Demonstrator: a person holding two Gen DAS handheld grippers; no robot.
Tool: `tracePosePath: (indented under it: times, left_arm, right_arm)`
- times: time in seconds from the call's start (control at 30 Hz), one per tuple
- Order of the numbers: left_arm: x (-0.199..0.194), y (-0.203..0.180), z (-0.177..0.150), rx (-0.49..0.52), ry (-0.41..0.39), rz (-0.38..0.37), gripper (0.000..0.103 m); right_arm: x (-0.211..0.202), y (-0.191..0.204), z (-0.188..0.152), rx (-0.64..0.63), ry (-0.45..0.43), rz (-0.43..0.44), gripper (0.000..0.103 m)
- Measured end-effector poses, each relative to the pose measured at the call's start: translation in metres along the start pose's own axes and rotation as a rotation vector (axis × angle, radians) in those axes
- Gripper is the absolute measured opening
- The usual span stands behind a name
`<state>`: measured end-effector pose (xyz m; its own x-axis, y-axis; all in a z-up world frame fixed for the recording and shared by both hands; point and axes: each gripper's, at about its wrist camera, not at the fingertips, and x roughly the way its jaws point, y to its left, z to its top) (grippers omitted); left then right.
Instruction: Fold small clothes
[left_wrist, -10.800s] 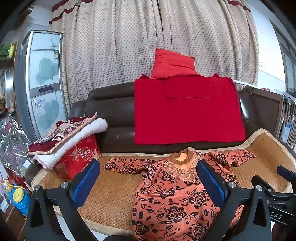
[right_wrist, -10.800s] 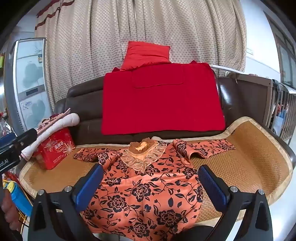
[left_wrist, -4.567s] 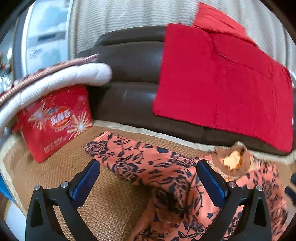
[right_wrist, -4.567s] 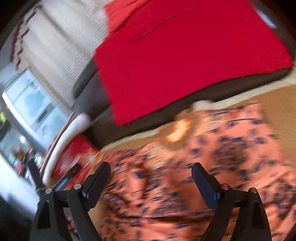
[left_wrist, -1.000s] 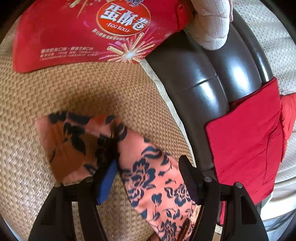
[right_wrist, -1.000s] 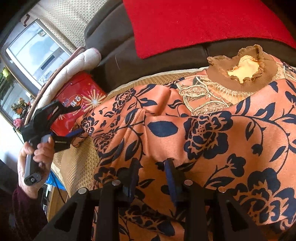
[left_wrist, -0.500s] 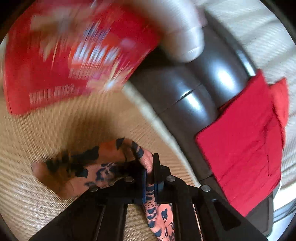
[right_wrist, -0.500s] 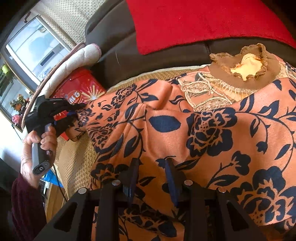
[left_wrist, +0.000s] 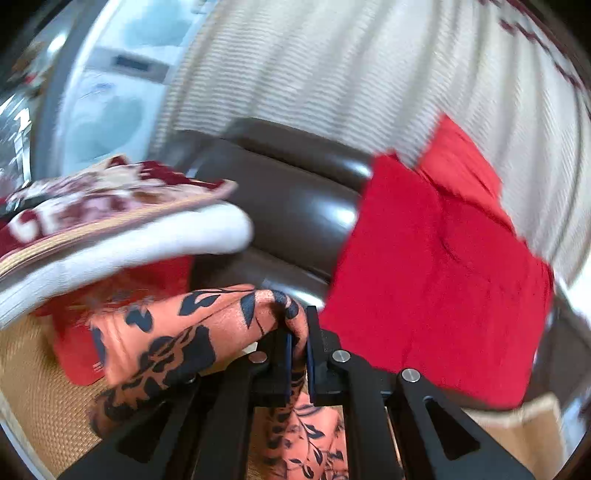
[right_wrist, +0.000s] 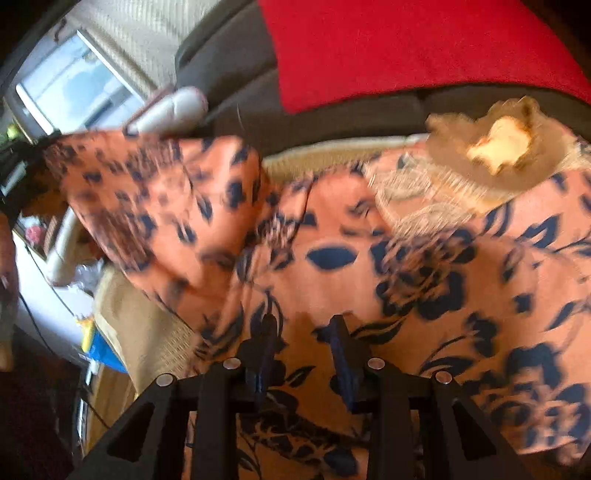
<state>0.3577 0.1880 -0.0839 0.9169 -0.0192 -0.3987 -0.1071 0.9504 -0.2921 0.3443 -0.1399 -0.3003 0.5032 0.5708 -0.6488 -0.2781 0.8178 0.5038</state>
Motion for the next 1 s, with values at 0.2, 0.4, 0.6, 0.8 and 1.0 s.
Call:
tracePosePath:
  times: [0.2, 0.4, 0.6, 0.8, 1.0]
  left_arm:
    - [0.023, -0.097, -0.046, 0.216, 0.149, -0.108, 0.006]
    - [0.049, -0.222, -0.157, 0.478, 0.405, -0.260, 0.010]
    - [0.045, -0.245, -0.236, 0.610, 0.624, -0.264, 0.038]
    - [0.010, -0.150, -0.160, 0.309, 0.472, -0.261, 0.075]
    - [0.032, -0.050, -0.131, 0.099, 0.415, -0.076, 0.078]
  right_arm:
    - [-0.082, -0.066, 0.020, 0.164, -0.199, -0.078, 0.033]
    - [-0.166, -0.132, 0.019, 0.318, -0.361, -0.154, 0.034]
    - [-0.208, -0.169, 0.008, 0.420, -0.412, -0.157, 0.055]
    - [-0.222, -0.156, 0.012, 0.381, -0.400, -0.135, 0.070]
    - [-0.185, -0.093, 0.010, 0.197, -0.302, -0.150, 0.069]
